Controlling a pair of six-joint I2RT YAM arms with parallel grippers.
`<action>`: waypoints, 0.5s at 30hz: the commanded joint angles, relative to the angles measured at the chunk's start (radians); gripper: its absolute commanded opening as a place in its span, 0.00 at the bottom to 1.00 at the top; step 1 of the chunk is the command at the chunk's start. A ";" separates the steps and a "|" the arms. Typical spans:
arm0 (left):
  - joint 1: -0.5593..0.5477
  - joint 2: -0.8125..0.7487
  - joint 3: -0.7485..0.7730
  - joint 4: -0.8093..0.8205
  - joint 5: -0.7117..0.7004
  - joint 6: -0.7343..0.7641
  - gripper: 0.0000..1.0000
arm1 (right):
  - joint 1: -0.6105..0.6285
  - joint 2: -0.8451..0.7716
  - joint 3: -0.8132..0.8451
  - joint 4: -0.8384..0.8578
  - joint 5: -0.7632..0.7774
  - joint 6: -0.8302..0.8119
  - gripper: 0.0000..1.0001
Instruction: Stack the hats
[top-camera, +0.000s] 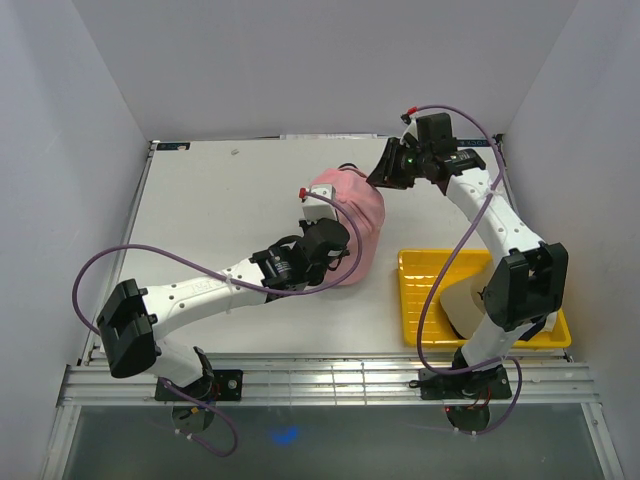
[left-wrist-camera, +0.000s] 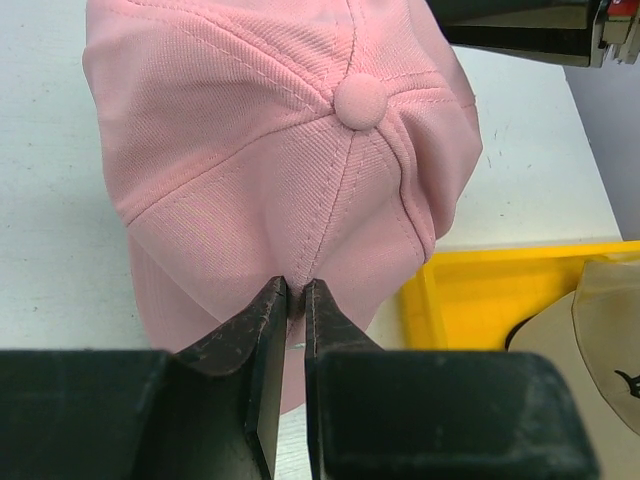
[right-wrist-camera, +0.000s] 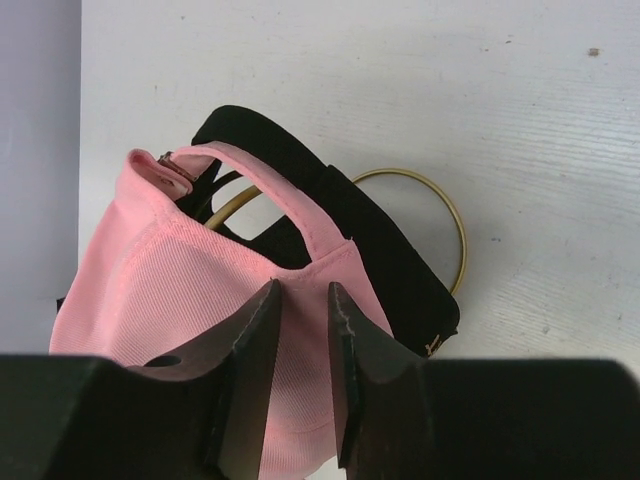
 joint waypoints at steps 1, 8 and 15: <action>0.000 0.001 0.041 -0.002 -0.002 -0.003 0.21 | -0.001 -0.051 -0.011 0.051 -0.026 -0.005 0.31; 0.000 0.009 0.041 -0.008 0.004 -0.008 0.21 | -0.004 -0.022 0.015 0.039 -0.007 -0.005 0.08; 0.000 0.002 0.033 -0.012 -0.001 -0.011 0.21 | -0.019 -0.009 0.045 0.024 0.011 -0.017 0.08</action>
